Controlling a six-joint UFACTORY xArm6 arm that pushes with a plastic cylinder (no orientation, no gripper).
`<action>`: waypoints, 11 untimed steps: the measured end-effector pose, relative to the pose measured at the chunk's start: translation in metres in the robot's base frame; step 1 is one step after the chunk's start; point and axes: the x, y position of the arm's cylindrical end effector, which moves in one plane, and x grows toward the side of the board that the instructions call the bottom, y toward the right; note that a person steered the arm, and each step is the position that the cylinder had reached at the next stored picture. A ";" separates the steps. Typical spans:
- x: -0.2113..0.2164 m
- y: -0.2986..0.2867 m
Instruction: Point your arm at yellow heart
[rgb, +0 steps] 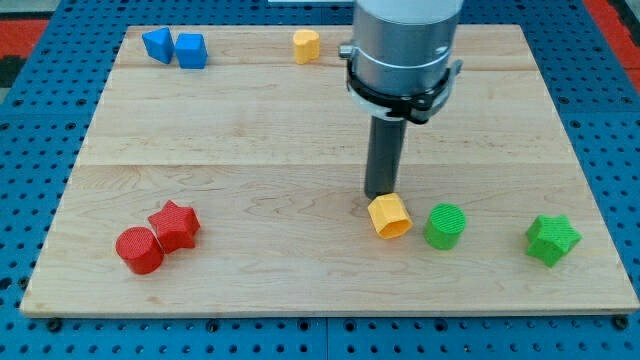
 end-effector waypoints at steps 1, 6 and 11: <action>0.000 0.025; -0.161 0.003; -0.289 -0.152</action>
